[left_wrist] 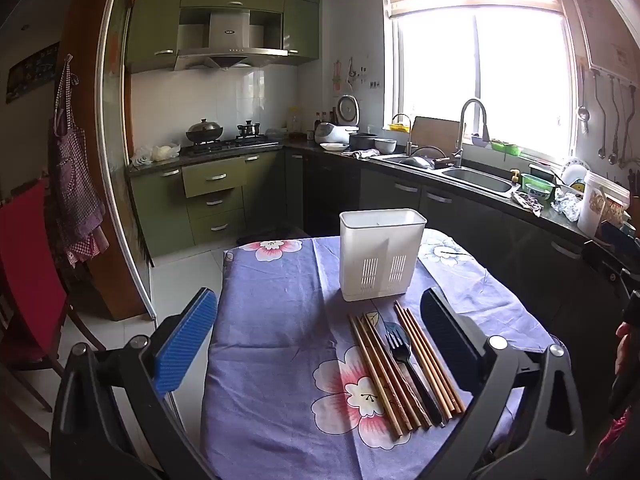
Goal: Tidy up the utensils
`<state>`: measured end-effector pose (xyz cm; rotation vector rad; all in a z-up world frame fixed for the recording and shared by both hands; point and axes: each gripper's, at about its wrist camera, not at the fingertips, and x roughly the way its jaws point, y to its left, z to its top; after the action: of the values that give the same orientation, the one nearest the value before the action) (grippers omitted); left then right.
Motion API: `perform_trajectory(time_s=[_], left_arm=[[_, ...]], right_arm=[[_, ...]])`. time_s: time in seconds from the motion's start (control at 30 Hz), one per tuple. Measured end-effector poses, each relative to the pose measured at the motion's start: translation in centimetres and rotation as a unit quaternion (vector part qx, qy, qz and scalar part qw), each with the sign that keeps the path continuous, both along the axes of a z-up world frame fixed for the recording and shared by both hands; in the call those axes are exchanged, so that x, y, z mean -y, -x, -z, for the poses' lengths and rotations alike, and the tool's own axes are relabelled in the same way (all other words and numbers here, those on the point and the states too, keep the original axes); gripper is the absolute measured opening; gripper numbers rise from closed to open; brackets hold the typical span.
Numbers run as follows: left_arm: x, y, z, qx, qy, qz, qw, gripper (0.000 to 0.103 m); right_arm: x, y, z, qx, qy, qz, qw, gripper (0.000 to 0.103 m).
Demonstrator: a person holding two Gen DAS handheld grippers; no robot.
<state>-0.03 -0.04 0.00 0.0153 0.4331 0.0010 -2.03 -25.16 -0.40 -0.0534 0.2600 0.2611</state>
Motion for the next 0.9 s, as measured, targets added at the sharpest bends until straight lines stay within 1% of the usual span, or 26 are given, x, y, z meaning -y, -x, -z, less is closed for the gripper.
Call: perform_trajectory(time_s=[0.23,0.27,0.4,0.67,0.73,0.9], left_arm=[[0.1,0.0,0.0,-0.001,0.003,0.0,1.0,0.097],[-0.6,0.2,0.1,0.0,0.007,0.0,1.0,0.097],[-0.9,0.3,0.2,0.0,0.007,0.001,1.0,0.097],[-0.4,0.0,0.3,-0.001,0.005,-0.001,1.0,0.097],[-0.3,0.0,0.4,-0.001,0.005,0.0,1.0,0.097],[0.2,0.1,0.9,-0.003,0.002,0.002,1.0,0.097]], right_arm=[[-0.1,-0.2,0.2,0.001,-0.002,-0.002,1.0,0.099],[-0.2,-0.2,0.2,0.001,-0.002,-0.002,1.0,0.099],[-0.1,-0.1,0.2,0.001,-0.002,-0.002,1.0,0.099],[0.2,-0.2,0.2,0.001,-0.005,-0.001,1.0,0.099],[0.2,-0.2,-0.2,0.001,-0.007,-0.001,1.0,0.099],[0.0,-0.2,0.2,-0.002,-0.009,0.003,1.0,0.099]])
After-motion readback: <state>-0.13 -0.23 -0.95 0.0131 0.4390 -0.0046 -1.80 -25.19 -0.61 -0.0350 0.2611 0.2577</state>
